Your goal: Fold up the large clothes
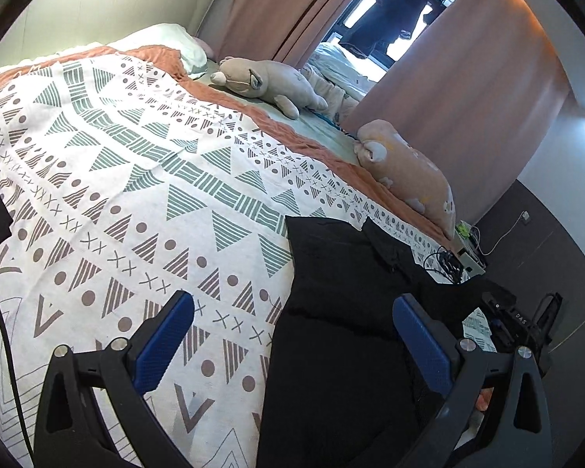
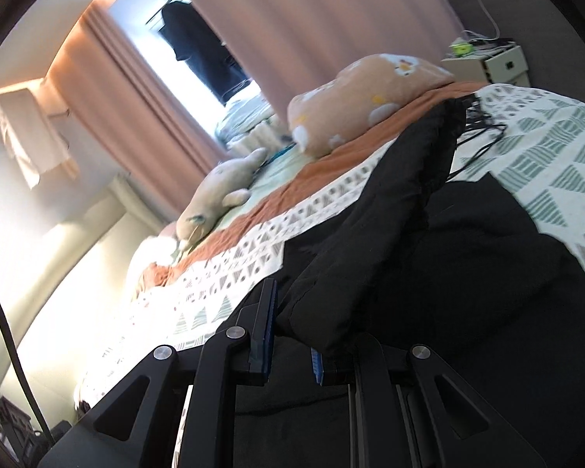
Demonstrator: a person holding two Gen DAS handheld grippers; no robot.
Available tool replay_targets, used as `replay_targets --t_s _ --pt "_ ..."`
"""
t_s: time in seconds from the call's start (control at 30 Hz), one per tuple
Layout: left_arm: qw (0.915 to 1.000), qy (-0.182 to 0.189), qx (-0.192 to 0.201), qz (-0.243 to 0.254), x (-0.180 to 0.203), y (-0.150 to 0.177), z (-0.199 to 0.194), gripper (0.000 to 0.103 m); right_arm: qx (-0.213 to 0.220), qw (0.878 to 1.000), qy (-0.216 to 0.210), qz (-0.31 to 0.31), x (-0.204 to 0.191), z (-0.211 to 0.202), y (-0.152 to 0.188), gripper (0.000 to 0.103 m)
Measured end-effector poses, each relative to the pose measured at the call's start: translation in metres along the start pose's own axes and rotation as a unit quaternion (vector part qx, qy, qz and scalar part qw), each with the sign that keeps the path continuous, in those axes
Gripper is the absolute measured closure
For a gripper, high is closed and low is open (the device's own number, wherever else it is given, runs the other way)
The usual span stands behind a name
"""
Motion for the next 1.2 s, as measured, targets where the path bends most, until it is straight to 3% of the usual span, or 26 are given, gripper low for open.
replay_targets --t_s 0.27,0.4,0.5,0.53,0.6,0.63,0.67,0.87,1.03,1.2 --pt "0.9998 0.006 -0.018 -0.003 -0.008 -0.001 0.018 0.0 -0.039 0.999 -0.02 -0.018 -0.007 0.05 0.006 0.091" --pt "0.9996 0.004 -0.028 0.001 -0.009 0.0 0.03 0.0 -0.095 0.994 -0.023 -0.039 -0.014 0.088 0.019 0.091" --pt "0.9994 0.006 -0.033 0.0 -0.004 0.002 0.036 0.0 -0.169 0.985 -0.025 -0.026 -0.007 0.119 0.033 0.09" --pt "0.9995 0.007 -0.032 0.0 -0.002 0.002 0.037 0.0 -0.186 0.982 -0.03 -0.012 0.0 0.128 0.037 0.084" --pt "0.9994 0.008 -0.032 0.006 0.004 0.004 0.04 0.0 -0.199 0.979 -0.035 0.006 0.013 0.136 0.041 0.039" --pt "0.9994 0.008 -0.033 0.01 0.007 0.005 0.041 0.0 -0.203 0.978 -0.036 0.021 0.016 0.139 0.041 0.006" --pt "0.9993 0.007 -0.034 0.014 0.01 0.007 0.043 0.0 -0.203 0.978 -0.043 0.031 0.022 0.139 0.039 0.003" --pt "0.9988 -0.001 -0.042 0.025 0.018 0.014 0.051 0.0 -0.193 0.977 -0.063 0.067 0.045 0.13 0.014 0.003" --pt "0.9981 -0.019 -0.054 0.02 0.012 0.017 0.062 0.0 -0.171 0.98 -0.073 0.076 0.055 0.115 0.012 0.003" --pt "0.9972 -0.029 -0.069 0.006 0.005 0.02 0.072 0.0 -0.205 0.976 -0.062 0.032 0.037 0.117 0.038 0.003"
Point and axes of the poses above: each gripper's, at about its wrist camera, not at the fingertips, and z roughly the way its jaws point, x to its right, y to its underside, the point moved 4 cm from there along z, roughly the way its jaws point, and after that the axes turned 2 degrees about y, right-handed, at the moved point
